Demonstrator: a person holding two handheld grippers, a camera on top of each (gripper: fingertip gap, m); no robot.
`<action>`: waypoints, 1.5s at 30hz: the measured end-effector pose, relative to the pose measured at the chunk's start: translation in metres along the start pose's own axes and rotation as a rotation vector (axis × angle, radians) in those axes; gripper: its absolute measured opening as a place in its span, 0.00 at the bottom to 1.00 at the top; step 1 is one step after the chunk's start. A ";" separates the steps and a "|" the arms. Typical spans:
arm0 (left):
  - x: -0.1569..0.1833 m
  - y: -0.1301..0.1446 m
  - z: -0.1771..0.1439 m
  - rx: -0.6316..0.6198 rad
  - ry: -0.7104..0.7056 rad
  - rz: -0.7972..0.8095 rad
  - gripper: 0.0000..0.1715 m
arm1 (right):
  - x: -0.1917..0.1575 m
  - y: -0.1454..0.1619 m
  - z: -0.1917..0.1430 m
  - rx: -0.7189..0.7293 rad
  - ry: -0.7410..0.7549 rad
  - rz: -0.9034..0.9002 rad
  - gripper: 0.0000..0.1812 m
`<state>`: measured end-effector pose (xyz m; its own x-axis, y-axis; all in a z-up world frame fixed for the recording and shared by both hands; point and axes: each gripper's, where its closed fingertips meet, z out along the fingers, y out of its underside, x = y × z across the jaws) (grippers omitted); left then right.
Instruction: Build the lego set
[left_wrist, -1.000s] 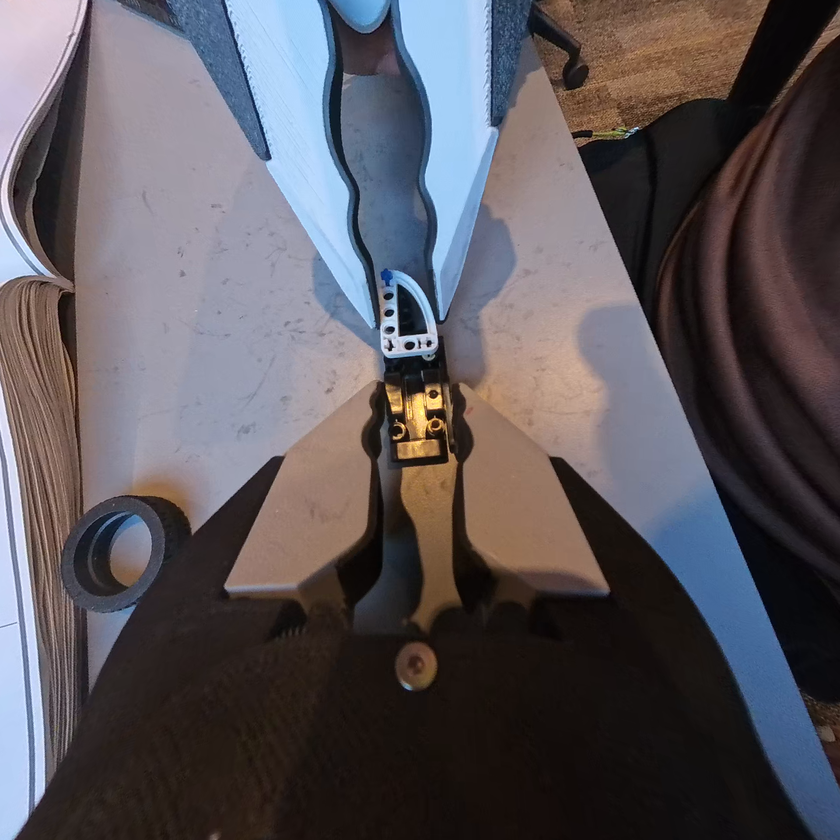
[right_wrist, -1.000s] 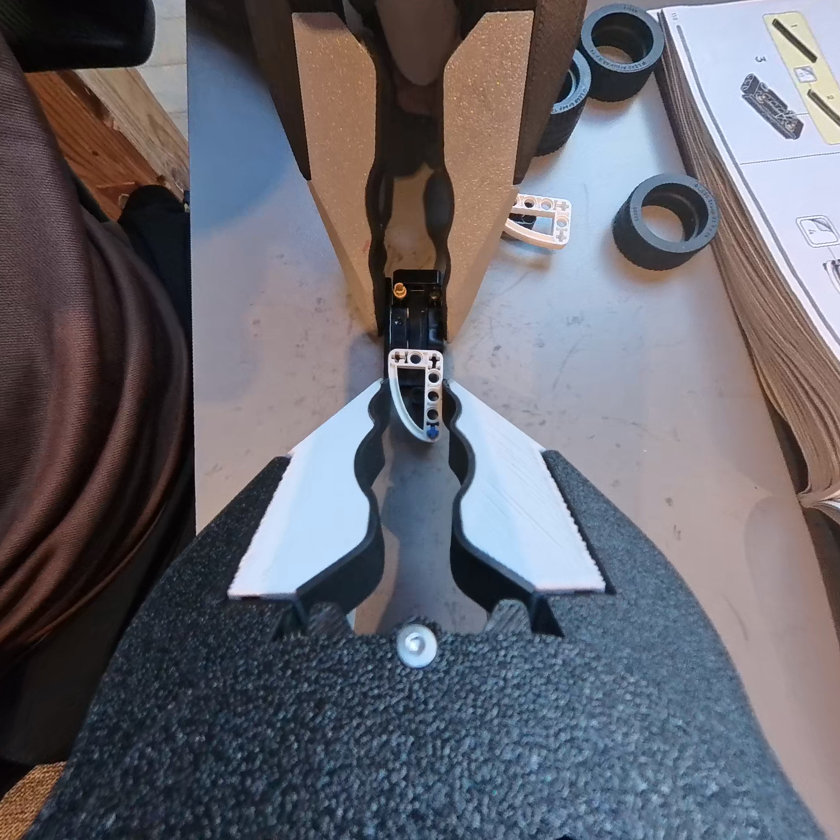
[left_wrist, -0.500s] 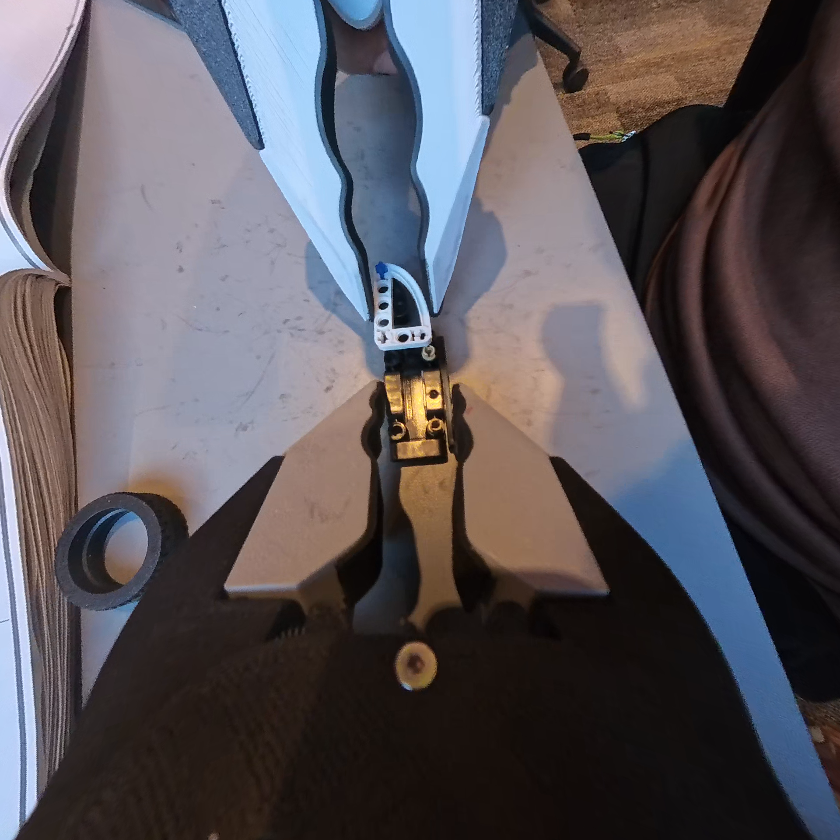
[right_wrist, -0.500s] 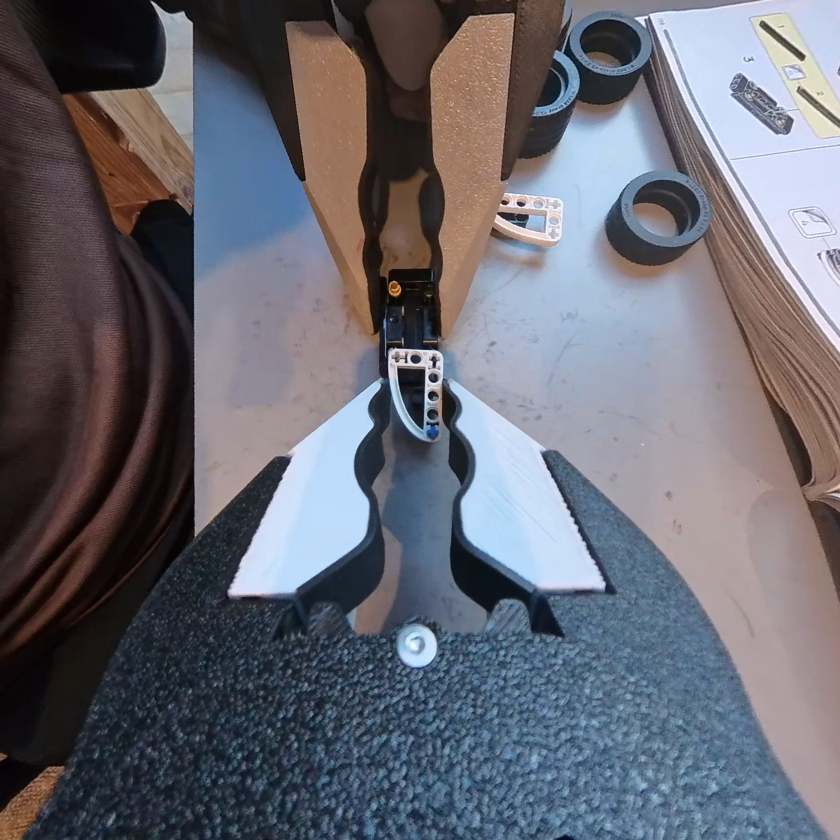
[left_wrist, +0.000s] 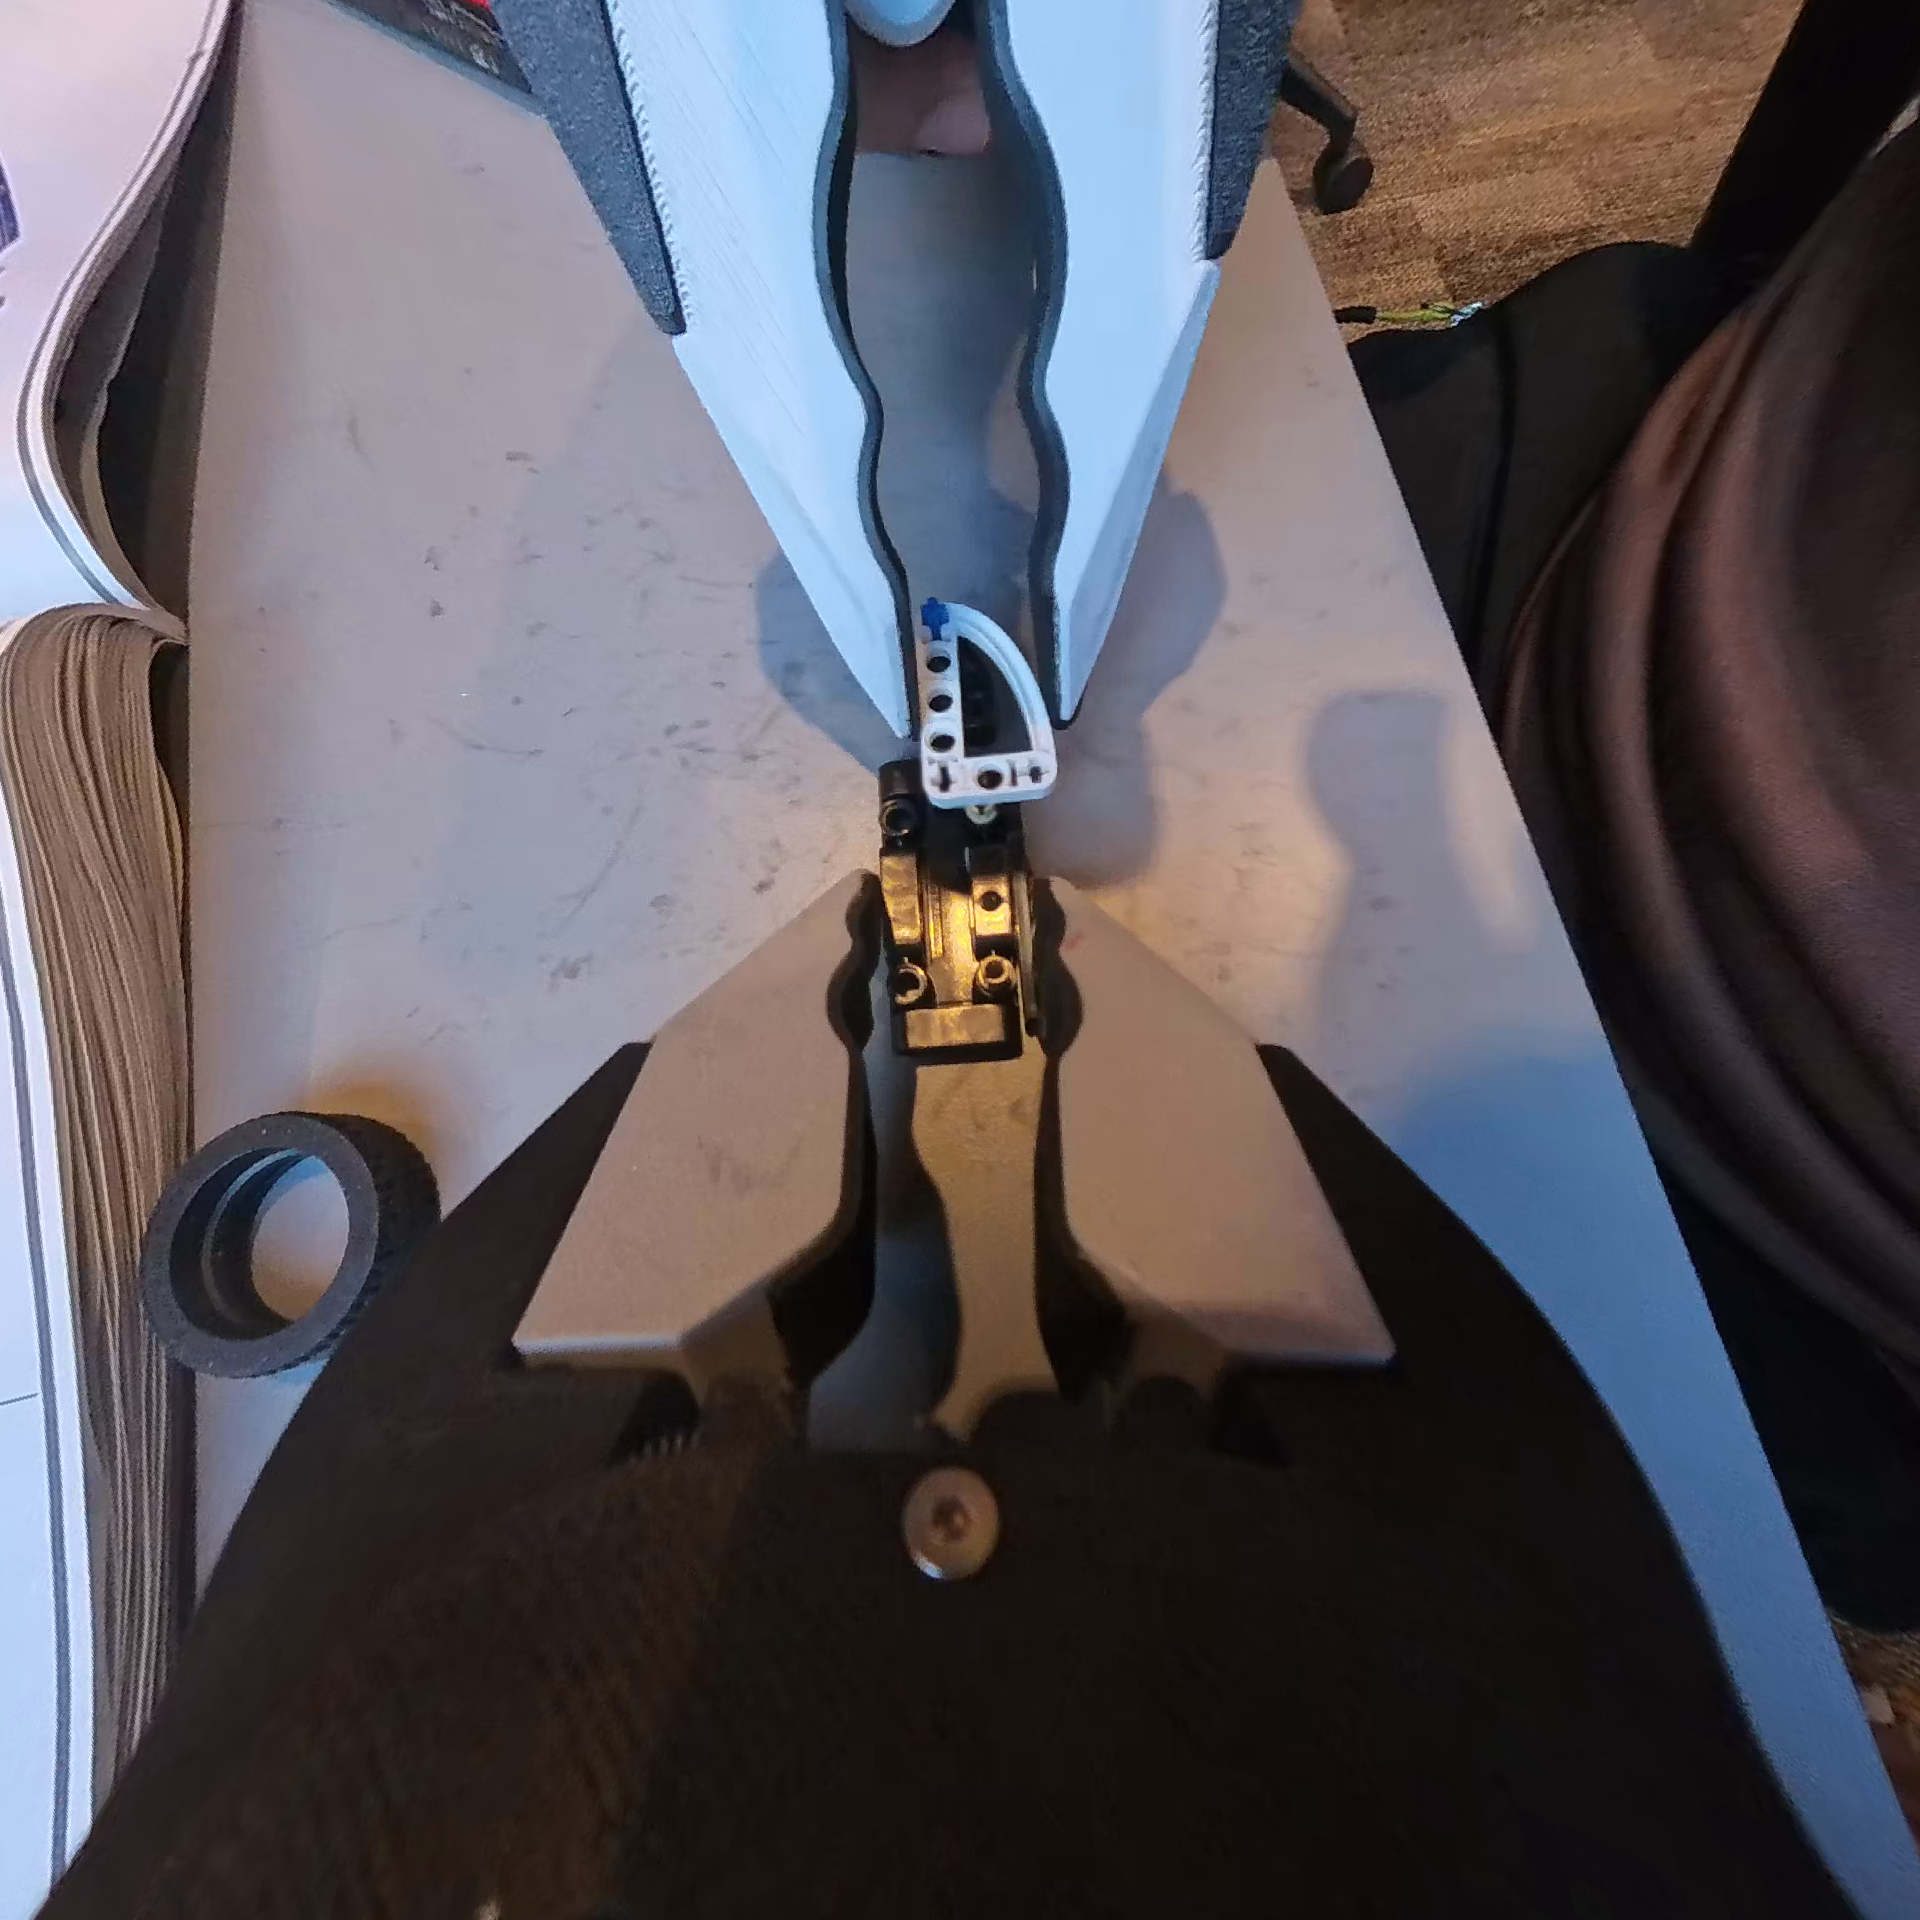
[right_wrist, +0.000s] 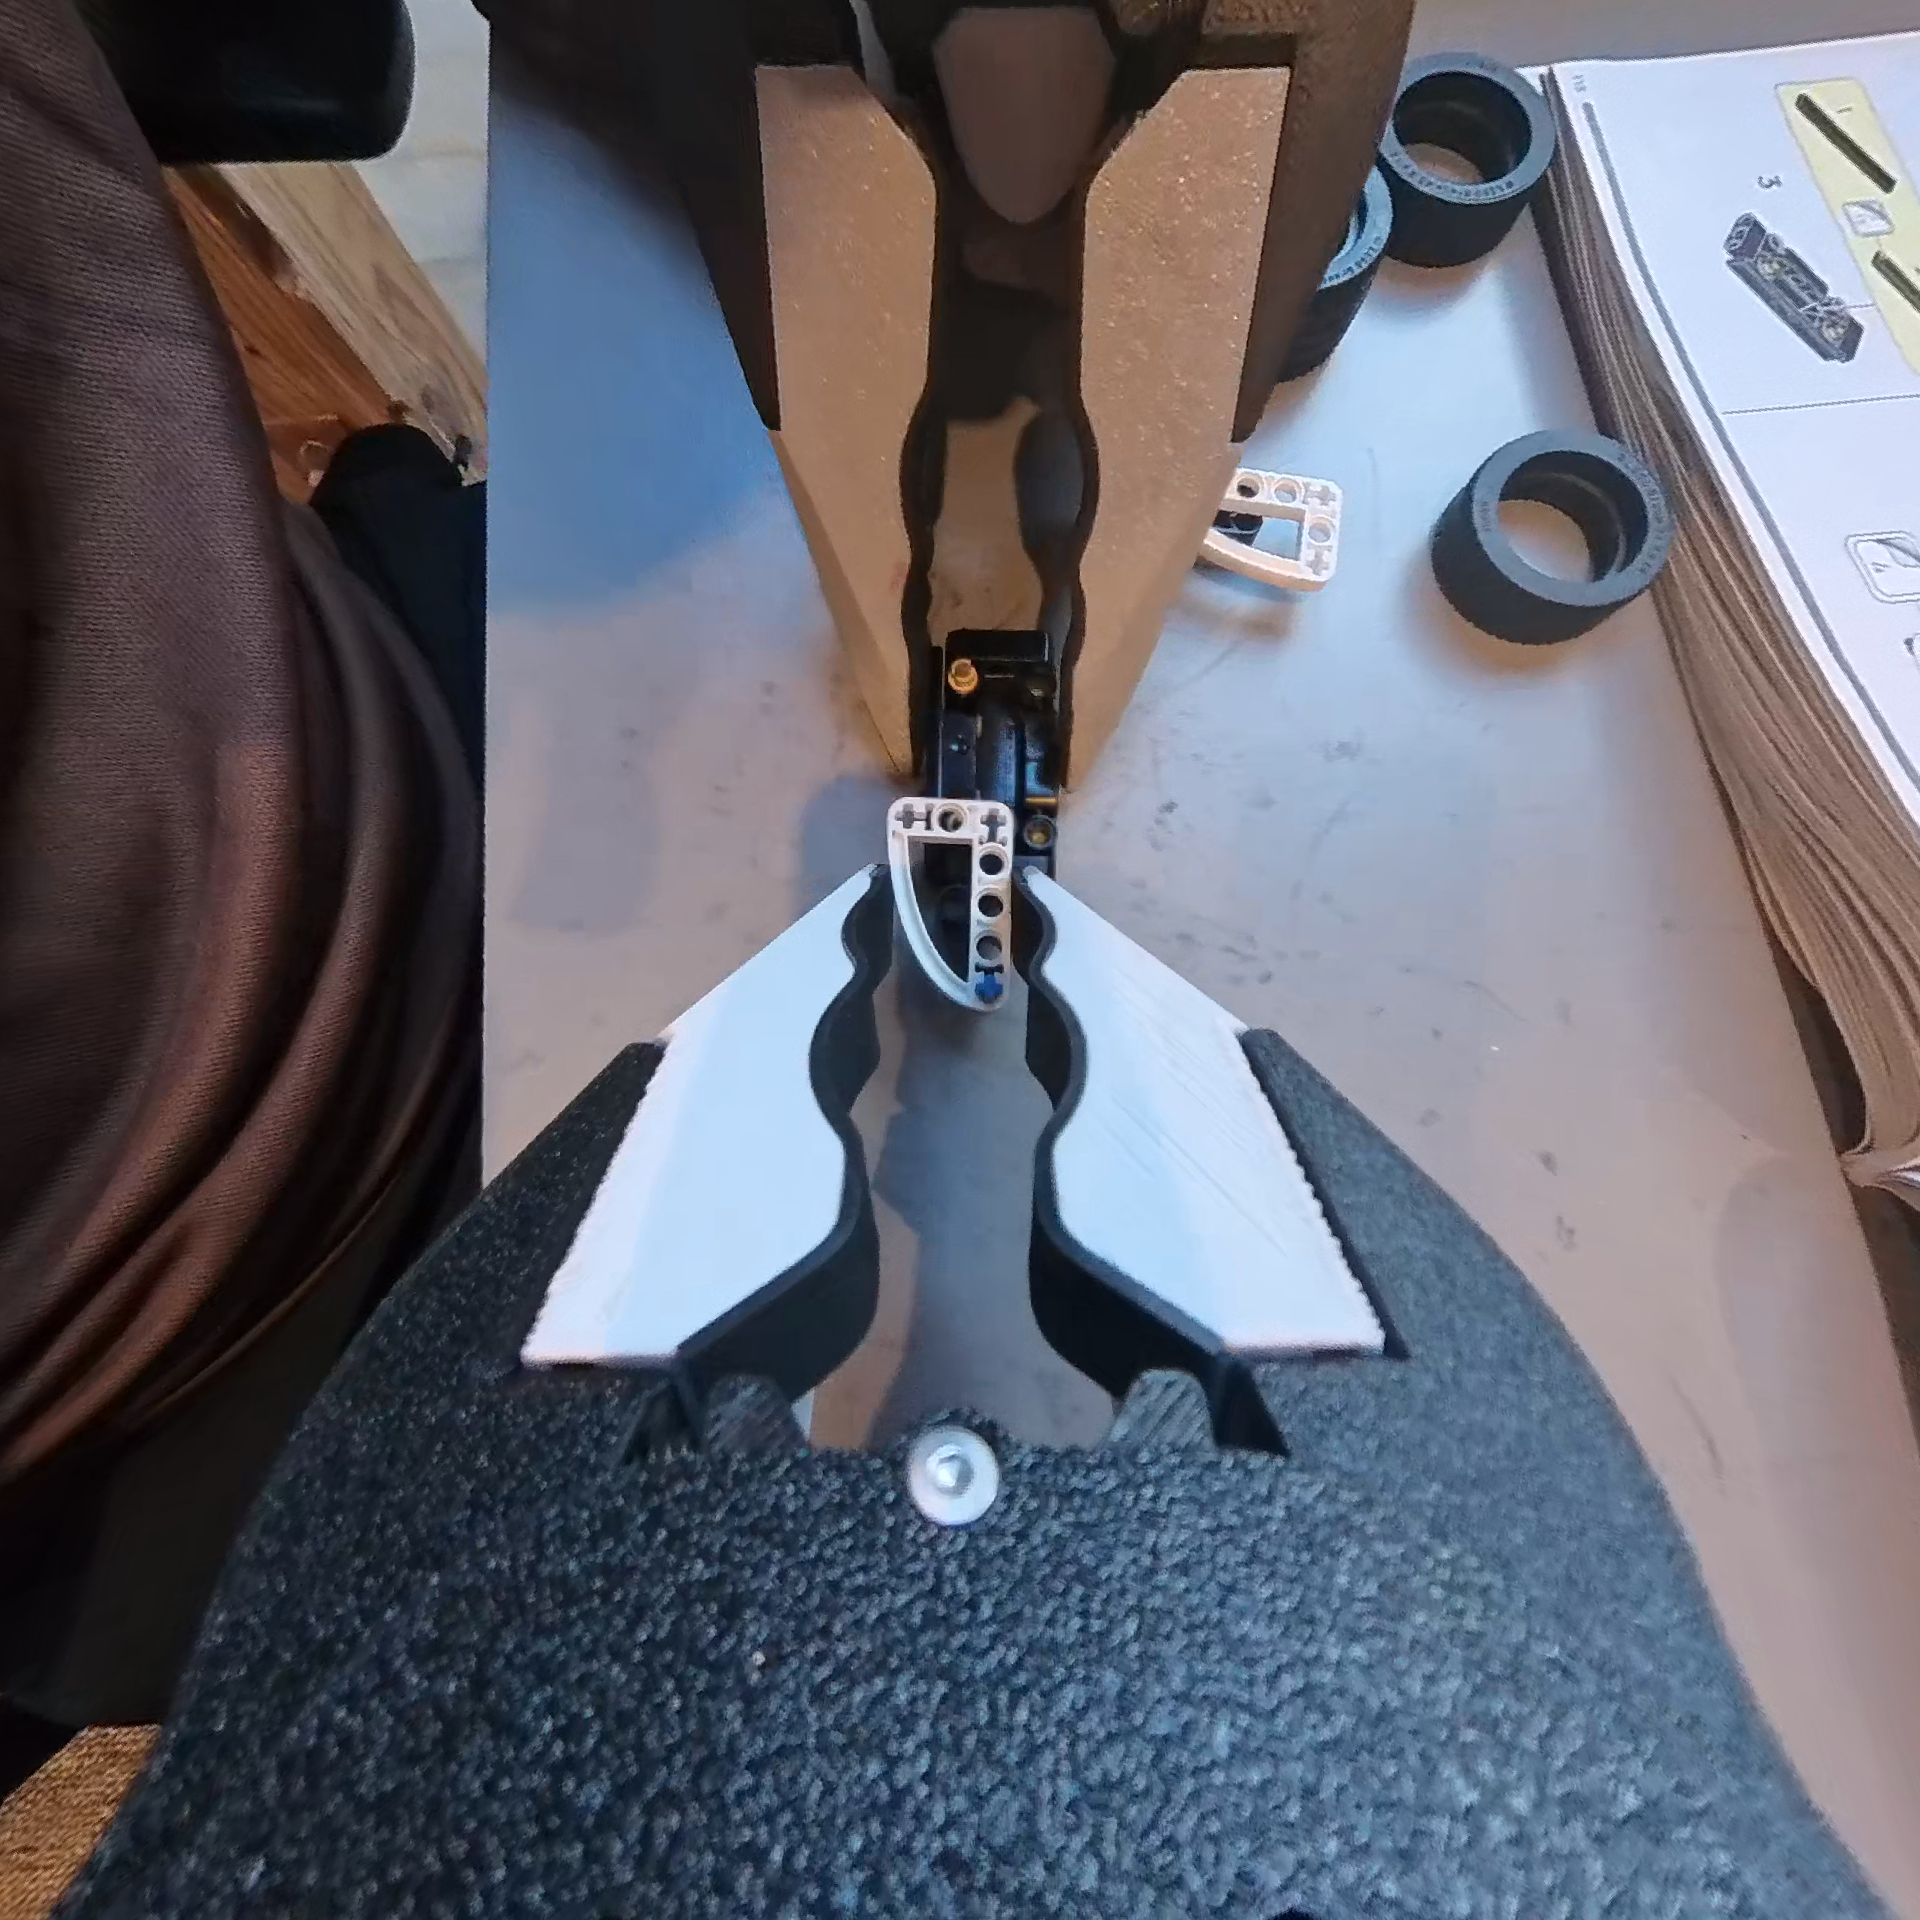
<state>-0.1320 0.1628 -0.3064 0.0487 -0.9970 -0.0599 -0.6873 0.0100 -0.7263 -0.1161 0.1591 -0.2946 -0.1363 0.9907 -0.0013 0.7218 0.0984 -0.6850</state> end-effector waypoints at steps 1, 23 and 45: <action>0.000 0.000 0.000 0.000 -0.002 0.001 0.15 | 0.000 0.000 0.000 -0.001 0.001 0.001 0.12; 0.006 -0.021 0.001 0.088 -0.014 0.003 0.12 | 0.001 0.001 0.004 -0.037 0.021 -0.023 0.12; 0.005 -0.018 0.004 0.063 -0.026 0.001 0.12 | 0.004 -0.017 -0.009 0.068 0.033 -0.010 0.00</action>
<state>-0.1170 0.1575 -0.2963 0.0675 -0.9947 -0.0775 -0.6402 0.0164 -0.7681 -0.1223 0.1627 -0.2765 -0.1206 0.9923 0.0291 0.6724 0.1032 -0.7330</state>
